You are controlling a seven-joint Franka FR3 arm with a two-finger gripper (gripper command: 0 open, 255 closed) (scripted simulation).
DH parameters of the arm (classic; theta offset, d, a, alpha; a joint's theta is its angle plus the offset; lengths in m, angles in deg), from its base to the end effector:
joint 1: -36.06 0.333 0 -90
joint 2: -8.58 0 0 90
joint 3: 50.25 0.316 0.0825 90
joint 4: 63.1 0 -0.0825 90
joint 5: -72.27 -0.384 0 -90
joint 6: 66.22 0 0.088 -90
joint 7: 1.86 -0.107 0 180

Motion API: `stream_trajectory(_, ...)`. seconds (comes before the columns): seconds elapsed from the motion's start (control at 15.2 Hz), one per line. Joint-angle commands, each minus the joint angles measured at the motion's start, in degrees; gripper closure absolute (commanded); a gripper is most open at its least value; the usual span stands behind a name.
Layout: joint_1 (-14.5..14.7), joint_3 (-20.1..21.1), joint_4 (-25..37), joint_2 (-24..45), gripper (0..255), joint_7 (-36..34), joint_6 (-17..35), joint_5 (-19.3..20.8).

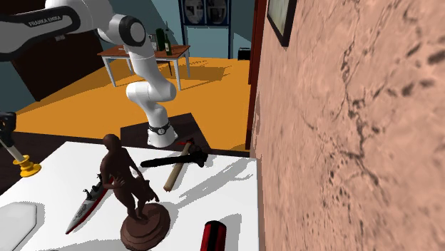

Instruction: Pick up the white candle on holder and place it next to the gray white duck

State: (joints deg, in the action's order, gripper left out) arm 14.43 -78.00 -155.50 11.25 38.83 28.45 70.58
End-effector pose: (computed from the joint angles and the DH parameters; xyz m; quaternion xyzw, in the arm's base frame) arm 0.3796 -0.4291 0.5884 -0.9970 0.0768 -0.0022 0.0033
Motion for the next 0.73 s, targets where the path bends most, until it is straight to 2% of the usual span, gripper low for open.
stream_trajectory(0.0,0.0,0.0,-2.0,-0.2,255,0.0,1.8,0.1)
stream_trajectory(0.66,0.2,0.1,-10.0,-0.6,255,-0.1,9.6,0.2)
